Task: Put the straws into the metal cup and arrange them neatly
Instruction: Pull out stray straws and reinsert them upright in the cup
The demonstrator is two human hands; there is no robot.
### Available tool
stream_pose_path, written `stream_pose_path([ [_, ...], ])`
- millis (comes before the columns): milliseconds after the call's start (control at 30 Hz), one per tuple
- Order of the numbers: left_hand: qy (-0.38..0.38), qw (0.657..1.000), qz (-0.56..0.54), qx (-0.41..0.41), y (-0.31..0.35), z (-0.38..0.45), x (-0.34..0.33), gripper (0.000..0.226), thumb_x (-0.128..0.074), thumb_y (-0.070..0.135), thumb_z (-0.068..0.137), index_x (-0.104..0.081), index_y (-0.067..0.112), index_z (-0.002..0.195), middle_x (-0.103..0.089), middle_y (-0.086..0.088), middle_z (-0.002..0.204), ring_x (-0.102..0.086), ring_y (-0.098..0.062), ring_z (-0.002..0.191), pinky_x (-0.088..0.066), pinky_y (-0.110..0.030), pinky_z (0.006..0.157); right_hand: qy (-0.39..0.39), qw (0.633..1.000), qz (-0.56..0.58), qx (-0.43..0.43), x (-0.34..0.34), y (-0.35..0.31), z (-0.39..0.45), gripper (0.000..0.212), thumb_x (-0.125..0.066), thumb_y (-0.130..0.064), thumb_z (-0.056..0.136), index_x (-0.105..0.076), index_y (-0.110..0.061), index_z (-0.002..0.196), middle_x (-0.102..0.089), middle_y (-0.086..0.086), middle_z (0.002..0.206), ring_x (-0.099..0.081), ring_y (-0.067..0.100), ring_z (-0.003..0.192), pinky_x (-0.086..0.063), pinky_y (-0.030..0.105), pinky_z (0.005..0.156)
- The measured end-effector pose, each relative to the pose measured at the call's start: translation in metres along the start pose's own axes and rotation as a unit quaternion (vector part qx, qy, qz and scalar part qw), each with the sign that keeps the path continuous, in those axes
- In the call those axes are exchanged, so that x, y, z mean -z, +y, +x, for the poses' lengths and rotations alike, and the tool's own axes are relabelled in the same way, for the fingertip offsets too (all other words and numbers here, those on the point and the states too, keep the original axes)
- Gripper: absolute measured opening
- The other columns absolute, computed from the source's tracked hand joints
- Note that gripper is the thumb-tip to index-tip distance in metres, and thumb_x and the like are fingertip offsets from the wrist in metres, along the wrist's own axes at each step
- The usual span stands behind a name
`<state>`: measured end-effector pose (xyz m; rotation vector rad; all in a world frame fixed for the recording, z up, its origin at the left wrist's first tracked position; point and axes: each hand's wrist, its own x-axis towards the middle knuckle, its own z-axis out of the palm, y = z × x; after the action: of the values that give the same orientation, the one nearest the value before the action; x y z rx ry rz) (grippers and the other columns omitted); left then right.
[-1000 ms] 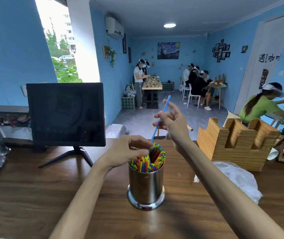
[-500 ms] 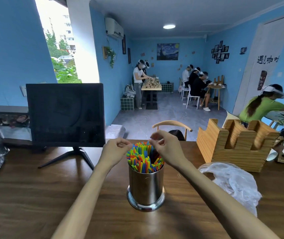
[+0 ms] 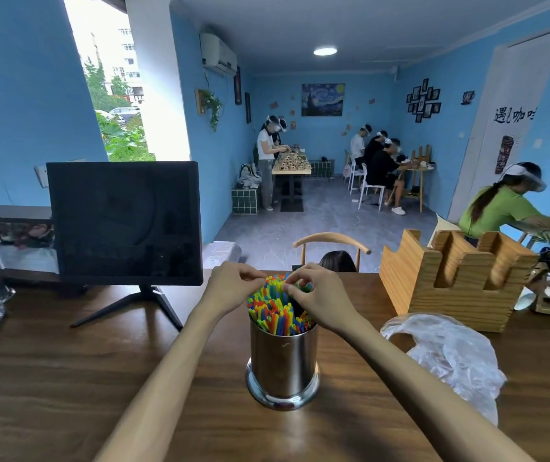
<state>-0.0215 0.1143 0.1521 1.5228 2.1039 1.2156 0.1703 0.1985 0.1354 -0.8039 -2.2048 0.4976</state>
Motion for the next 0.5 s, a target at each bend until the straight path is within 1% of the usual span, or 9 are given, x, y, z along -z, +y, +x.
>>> stream_pose_path([
  [67, 0.012, 1.0, 0.005, 0.007, 0.0022, 0.0014, 0.0004, 0.009, -0.079, 0.021, 0.086, -0.082, 0.022, 0.095, -0.076, 0.007, 0.088, -0.07, -0.005, 0.083, -0.055, -0.018, 0.07, -0.002, 1.0, 0.0, 0.001, -0.0007, -0.0003, -0.0002, 0.012, -0.075, -0.033, 0.09, -0.077, -0.023, 0.096, -0.063, -0.008, 0.095, -0.059, 0.008, 0.087, -0.04, 0.016, 0.071],
  [167, 0.025, 1.0, 0.006, 0.006, 0.0046, 0.0014, -0.0008, 0.006, -0.08, 0.018, 0.084, -0.081, 0.02, 0.09, -0.075, 0.006, 0.08, -0.071, -0.007, 0.078, -0.058, -0.023, 0.071, -0.011, 1.0, 0.003, 0.002, 0.0002, -0.0009, -0.0003, 0.012, -0.073, -0.033, 0.091, -0.076, -0.023, 0.096, -0.064, -0.007, 0.096, -0.059, 0.008, 0.089, -0.042, 0.019, 0.072],
  [233, 0.02, 1.0, 0.007, 0.007, 0.0045, 0.0013, -0.0004, 0.007, -0.079, 0.017, 0.085, -0.081, 0.02, 0.091, -0.075, 0.005, 0.081, -0.071, -0.008, 0.079, -0.059, -0.023, 0.071, -0.013, 1.0, 0.006, 0.004, 0.0012, -0.0012, -0.0005, 0.011, -0.073, -0.033, 0.091, -0.076, -0.023, 0.096, -0.064, -0.006, 0.096, -0.059, 0.008, 0.089, -0.041, 0.02, 0.072],
  [300, 0.003, 1.0, 0.011, 0.015, 0.0026, 0.0033, 0.0013, 0.008, -0.078, 0.019, 0.086, -0.082, 0.02, 0.093, -0.076, 0.005, 0.086, -0.071, -0.009, 0.084, -0.058, -0.023, 0.072, -0.014, 1.0, 0.005, 0.006, 0.0018, -0.001, -0.0008, 0.012, -0.073, -0.033, 0.091, -0.075, -0.023, 0.096, -0.064, -0.007, 0.097, -0.059, 0.008, 0.089, -0.042, 0.02, 0.073],
  [367, -0.014, 1.0, 0.014, 0.024, 0.0023, 0.0058, 0.0039, 0.008, -0.079, 0.022, 0.086, -0.082, 0.02, 0.093, -0.076, 0.005, 0.09, -0.071, -0.01, 0.087, -0.06, -0.026, 0.074, -0.014, 1.0, 0.003, 0.008, 0.0018, -0.0008, -0.0006, 0.012, -0.072, -0.034, 0.092, -0.075, -0.023, 0.097, -0.065, -0.007, 0.098, -0.06, 0.008, 0.09, -0.044, 0.021, 0.074],
  [500, -0.029, 0.999, 0.005, 0.024, 0.0037, 0.006, 0.0078, 0.005, -0.082, 0.025, 0.083, -0.082, 0.022, 0.087, -0.077, 0.005, 0.089, -0.072, -0.011, 0.088, -0.062, -0.031, 0.079, -0.015, 1.0, 0.002, 0.011, 0.0009, 0.0003, -0.001, 0.013, -0.072, -0.034, 0.092, -0.075, -0.023, 0.098, -0.065, -0.006, 0.099, -0.061, 0.009, 0.091, -0.049, 0.024, 0.077],
])
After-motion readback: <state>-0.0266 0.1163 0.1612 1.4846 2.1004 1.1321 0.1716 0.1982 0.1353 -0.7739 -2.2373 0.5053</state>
